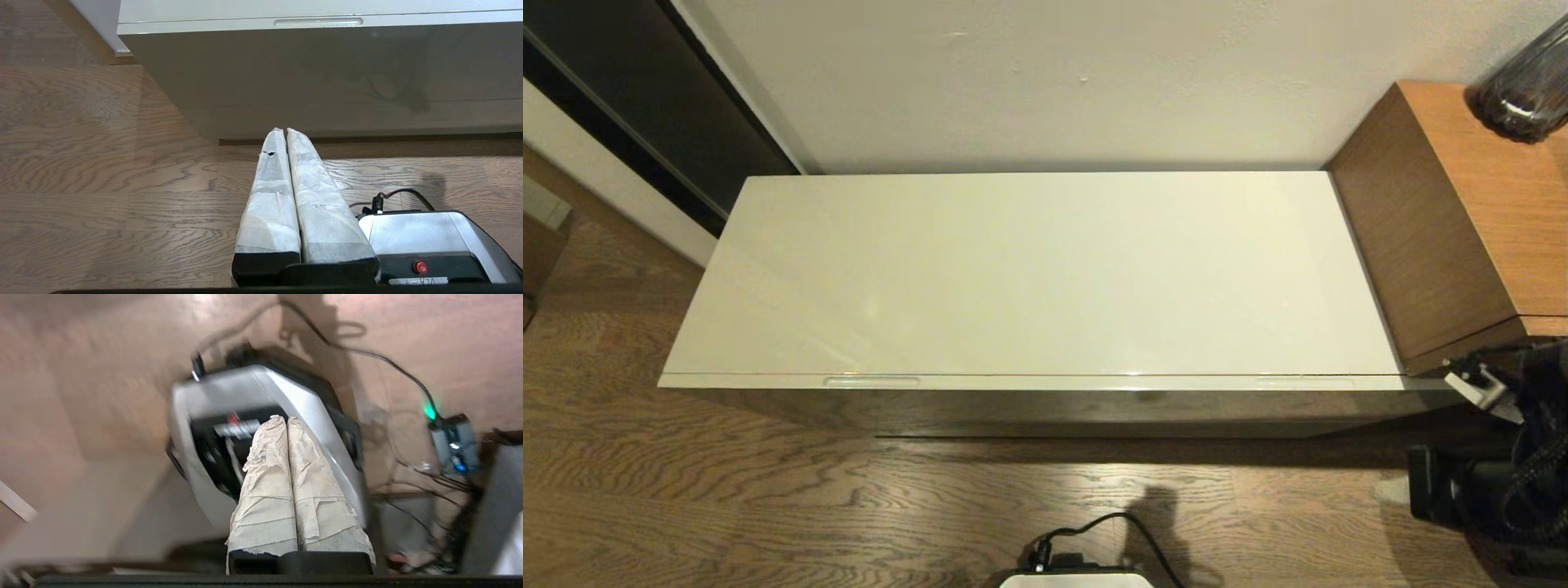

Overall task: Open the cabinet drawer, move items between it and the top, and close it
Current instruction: Open the drawer

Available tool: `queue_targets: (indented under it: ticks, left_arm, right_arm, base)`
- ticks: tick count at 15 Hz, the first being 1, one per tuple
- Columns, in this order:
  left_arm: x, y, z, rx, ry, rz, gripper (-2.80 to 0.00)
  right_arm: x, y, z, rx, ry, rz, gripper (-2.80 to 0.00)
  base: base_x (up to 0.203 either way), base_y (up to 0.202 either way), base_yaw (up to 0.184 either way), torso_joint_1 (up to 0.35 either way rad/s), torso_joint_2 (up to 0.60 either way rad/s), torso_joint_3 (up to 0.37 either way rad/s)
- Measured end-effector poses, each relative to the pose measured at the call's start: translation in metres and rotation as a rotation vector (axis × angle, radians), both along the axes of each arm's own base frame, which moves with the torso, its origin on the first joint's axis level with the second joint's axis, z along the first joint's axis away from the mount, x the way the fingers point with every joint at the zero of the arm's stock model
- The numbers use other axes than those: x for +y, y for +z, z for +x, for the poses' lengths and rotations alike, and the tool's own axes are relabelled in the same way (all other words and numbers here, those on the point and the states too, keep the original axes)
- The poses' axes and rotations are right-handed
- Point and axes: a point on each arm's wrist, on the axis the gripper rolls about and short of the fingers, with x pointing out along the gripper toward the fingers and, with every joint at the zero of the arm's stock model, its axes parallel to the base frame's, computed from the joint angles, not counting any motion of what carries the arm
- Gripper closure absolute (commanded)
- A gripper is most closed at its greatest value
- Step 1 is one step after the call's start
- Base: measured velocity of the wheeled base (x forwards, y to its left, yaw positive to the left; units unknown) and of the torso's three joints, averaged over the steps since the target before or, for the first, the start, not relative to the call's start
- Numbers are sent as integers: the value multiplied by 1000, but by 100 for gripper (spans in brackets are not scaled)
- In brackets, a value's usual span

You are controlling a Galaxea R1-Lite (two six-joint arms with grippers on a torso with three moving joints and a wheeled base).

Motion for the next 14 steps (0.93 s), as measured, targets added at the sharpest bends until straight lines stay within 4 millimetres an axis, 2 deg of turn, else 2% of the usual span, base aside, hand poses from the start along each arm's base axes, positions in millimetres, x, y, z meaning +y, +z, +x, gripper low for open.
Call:
queue_targets:
  ticks: [2, 4, 6, 9, 14]
  left_arm:
    - [0, 0, 0, 0, 1, 0, 0]
    - [0, 0, 0, 0, 0, 0, 0]
    - [0, 0, 0, 0, 0, 0, 0]
    - [0, 0, 0, 0, 1, 0, 0]
    - [0, 0, 0, -1, 0, 0, 0]
  right_arm:
    - [8, 7, 34, -19, -45, 9, 0]
    - [17, 5, 76, -33, -101, 2, 0]
    - [25, 2, 109, -53, -148, 6, 0]
    - [28, -6, 129, -36, -172, 10, 0]
    - [27, -13, 135, -18, -179, 3, 0]
  base:
    - [0, 0, 0, 0, 0, 0]
    - [0, 0, 0, 0, 0, 0]
    - [0, 0, 0, 0, 0, 0]
    - [0, 0, 0, 0, 0, 0]
    - [0, 0, 0, 0, 0, 0]
